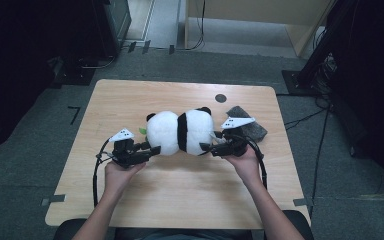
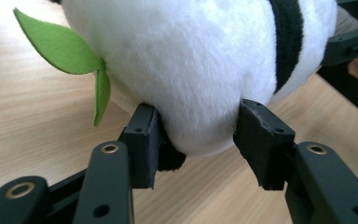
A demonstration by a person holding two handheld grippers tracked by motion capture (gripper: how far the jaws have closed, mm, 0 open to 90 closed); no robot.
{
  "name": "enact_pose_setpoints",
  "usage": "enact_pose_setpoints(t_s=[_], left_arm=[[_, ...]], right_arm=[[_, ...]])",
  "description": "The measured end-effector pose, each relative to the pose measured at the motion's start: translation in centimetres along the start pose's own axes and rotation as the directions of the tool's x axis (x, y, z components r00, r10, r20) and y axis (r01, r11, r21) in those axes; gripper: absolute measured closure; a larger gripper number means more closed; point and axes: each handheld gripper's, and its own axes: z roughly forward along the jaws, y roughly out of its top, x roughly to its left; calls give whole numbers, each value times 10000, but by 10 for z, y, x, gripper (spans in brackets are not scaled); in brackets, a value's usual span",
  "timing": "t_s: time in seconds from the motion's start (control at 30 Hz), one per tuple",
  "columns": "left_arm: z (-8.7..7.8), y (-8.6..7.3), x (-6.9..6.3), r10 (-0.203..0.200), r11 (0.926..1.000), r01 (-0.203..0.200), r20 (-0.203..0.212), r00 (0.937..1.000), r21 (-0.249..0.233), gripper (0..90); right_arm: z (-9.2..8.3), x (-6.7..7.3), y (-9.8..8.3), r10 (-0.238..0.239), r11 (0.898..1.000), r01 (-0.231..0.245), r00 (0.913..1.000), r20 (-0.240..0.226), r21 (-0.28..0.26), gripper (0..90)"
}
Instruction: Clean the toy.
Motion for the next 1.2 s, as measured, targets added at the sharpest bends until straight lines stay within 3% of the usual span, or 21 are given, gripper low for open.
enact_pose_setpoints(t_s=[0.1,0.2,0.27,0.43,0.57,0.67,0.8,1.0,1.13,1.2], left_arm=[[8,-2,6,-108,9995,118,-350,9993,280,476],[15,-4,9,91,9995,-69,-712,9974,319,440],[16,-4,12,47,9999,-37,-643,9979,161,421],[17,-6,18,-93,9999,90,-603,9981,-57,372],[12,-4,16,332,9994,-344,-1039,9940,-99,361],[6,-2,15,432,9985,-472,-1268,9910,-284,356],[-1,3,17,307,9961,-404,-1204,9922,-790,354],[6,8,20,618,9964,-692,-1396,9883,-492,325],[7,11,16,888,9933,-981,-1394,9862,-608,325],[10,12,16,839,9939,-928,-1395,9867,-589,305]], right_arm=[[10,-3,-2,-33,9994,24,9997,250,349,324],[18,-8,-3,94,9999,-96,9995,290,68,322],[20,-10,-2,100,9999,-99,9990,439,-28,321],[22,-18,-4,367,9985,-354,9988,319,-406,310],[17,-15,-3,-36,9992,59,9983,589,-400,309],[13,-15,-3,-189,9988,224,9968,771,-437,312],[4,-17,-4,-123,9968,205,9944,1051,-771,325],[-7,-25,-8,135,9900,75,9890,1472,-1408,327],[-10,-30,-15,187,9874,117,9816,1898,-1579,332],[-13,-34,-17,255,9861,121,9746,2226,-1659,333]])
